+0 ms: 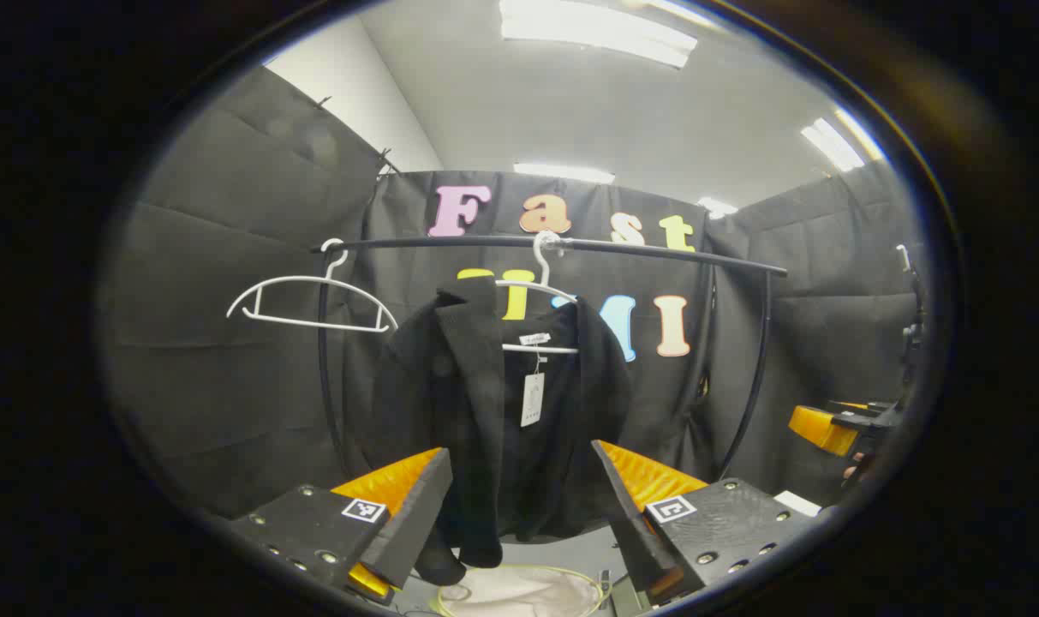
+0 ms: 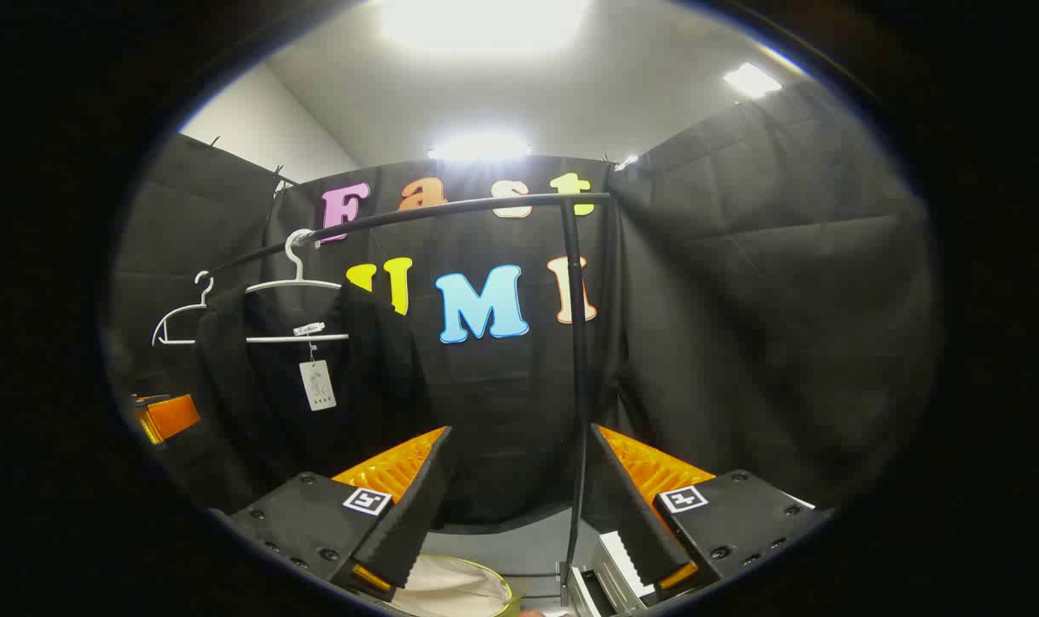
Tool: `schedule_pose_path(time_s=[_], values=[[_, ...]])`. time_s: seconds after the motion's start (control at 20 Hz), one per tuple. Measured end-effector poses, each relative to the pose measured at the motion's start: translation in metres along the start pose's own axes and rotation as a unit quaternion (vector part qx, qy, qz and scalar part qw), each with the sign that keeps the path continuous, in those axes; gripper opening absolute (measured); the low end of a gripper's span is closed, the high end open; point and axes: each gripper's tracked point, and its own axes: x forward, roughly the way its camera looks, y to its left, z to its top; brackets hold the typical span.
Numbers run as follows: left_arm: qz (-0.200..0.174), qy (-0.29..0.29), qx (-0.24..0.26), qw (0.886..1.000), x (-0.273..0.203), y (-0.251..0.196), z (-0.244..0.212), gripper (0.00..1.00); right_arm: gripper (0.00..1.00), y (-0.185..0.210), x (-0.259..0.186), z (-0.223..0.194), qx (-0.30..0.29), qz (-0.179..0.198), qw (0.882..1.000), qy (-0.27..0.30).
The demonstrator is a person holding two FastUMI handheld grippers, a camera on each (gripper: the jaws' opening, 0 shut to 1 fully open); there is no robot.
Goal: Grasp the clothes on the hanger with both hands and then place them into the laundry hamper below.
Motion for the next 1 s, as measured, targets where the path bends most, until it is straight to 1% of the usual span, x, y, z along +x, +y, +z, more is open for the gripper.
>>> schedule_pose_path(time_s=[0.7, 1.0], values=[[0.004, -0.003, 0.006, 1.000, -0.004, 0.001, -0.004, 0.92, 0.98, 0.021, 0.006, -0.009, -0.004, 0.020, 1.000, 0.015], [0.019, 0.002, 0.007, 1.000, -0.005, 0.015, -0.007, 0.92, 0.98, 0.046, 0.017, -0.015, -0.004, 0.043, 0.999, 0.031]])
